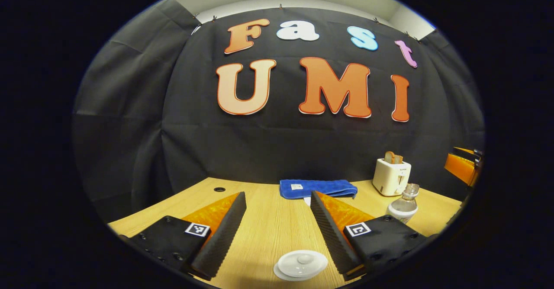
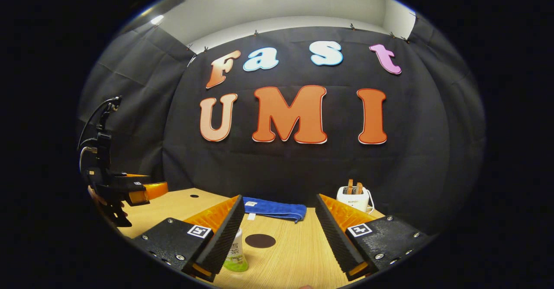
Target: Open the teacup lid with one hand, grasp the water bottle and pour water into the teacup with the other hand; after pouring, place the water bottle on the coaster and then close the teacup lid.
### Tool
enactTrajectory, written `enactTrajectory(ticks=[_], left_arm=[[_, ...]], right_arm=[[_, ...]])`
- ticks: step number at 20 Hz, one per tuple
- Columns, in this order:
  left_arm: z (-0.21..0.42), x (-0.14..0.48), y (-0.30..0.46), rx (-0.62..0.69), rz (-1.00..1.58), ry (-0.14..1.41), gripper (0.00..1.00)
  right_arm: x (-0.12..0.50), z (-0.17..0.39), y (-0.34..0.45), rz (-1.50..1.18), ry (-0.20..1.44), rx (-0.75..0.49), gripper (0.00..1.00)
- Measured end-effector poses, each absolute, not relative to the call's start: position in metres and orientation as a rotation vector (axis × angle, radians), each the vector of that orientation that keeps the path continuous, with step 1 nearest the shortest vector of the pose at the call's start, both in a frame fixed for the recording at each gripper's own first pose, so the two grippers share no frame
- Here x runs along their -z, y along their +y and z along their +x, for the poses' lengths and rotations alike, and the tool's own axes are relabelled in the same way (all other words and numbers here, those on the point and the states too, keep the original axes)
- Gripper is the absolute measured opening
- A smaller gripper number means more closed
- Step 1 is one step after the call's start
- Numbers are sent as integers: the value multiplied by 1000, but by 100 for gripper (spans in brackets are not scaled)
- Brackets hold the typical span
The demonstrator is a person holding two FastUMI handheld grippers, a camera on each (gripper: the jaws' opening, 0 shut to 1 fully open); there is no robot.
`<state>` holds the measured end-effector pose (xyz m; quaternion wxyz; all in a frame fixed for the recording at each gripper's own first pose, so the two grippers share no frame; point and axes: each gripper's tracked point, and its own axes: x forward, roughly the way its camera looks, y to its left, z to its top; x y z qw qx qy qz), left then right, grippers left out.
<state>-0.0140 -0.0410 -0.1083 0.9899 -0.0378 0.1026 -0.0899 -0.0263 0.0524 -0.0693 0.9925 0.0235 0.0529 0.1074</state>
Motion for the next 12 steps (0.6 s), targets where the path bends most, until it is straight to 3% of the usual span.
enactTrajectory(ticks=[1, 12], left_arm=[[-15, 115, -44, 191, -72, 216, 94], [-37, 196, -68, 280, -14, 395, 94]], right_arm=[[76, -29, 58, 60, 126, -243, 98], [126, -48, 99, 82, 248, -395, 99]])
